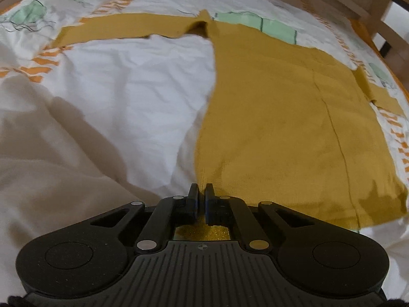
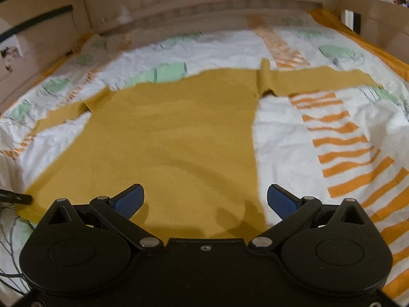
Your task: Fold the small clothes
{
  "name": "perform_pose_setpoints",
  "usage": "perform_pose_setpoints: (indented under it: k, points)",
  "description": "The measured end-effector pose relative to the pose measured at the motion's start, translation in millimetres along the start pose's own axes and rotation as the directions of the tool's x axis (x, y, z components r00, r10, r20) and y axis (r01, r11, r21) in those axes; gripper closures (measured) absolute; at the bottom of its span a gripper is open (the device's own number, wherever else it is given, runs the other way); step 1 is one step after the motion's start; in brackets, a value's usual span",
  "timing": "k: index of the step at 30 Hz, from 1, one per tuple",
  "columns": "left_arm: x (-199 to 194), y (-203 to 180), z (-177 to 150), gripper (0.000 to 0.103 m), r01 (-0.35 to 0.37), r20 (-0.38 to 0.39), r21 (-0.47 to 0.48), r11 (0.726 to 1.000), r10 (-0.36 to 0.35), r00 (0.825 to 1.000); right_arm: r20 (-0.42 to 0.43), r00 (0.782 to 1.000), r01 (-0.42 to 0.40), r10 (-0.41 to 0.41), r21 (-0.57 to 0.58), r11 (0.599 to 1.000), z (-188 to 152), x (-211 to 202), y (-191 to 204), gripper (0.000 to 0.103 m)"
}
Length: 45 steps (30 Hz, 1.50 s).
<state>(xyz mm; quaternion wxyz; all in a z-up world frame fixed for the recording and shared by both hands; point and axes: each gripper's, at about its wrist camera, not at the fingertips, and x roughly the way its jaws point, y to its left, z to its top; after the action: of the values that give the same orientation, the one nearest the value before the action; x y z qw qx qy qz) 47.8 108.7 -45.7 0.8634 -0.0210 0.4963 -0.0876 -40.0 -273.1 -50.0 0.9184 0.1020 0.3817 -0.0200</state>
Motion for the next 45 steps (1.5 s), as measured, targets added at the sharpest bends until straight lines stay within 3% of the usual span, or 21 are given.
perform_pose_setpoints:
  k: [6,11,15,21,29,35,40,45]
  points:
    - [11.0,-9.6,-0.7,0.096,-0.016,-0.053,0.05,0.999,0.018,0.998,-0.113,0.993,0.041,-0.036,0.042,0.998,1.8,20.9,-14.5,0.001]
    - [10.6,-4.3,-1.9,0.092,-0.046,-0.076,0.017,0.999,0.047,0.996,-0.216,0.974,0.09,-0.069,0.086,0.992,-7.0,38.7,-27.4,0.001]
    - [-14.6,-12.8,-2.0,0.08,-0.106,0.033,0.027,0.994,0.105,0.994,-0.257,0.962,0.123,-0.097,0.086,0.989,-14.5,43.9,-31.0,0.001]
    - [-40.3,-39.8,24.4,0.073,-0.107,0.192,0.067,0.992,0.093,0.977,-0.282,0.95,0.151,-0.137,0.03,0.988,-17.3,48.2,-22.0,0.0]
    - [-7.2,-83.8,70.1,0.073,-0.094,0.231,0.138,0.986,0.06,0.971,-0.291,0.947,0.146,-0.137,0.008,0.989,-18.7,52.6,-21.2,0.0]
    - [18.8,-112.8,102.4,0.073,-0.102,0.254,0.189,0.977,0.051,0.966,-0.368,0.922,0.137,-0.121,0.018,0.99,-1.1,55.8,-24.1,0.001]
    - [33.3,-124.2,128.7,0.073,-0.059,0.271,0.191,0.98,0.005,0.963,-0.314,0.942,0.155,-0.118,0.096,0.983,30.7,41.5,-41.9,0.002]
    - [61.1,-123.8,158.6,0.073,0.024,0.225,0.145,0.989,-0.057,0.973,-0.197,0.974,0.145,-0.116,0.137,0.98,72.8,36.3,-55.6,0.002]
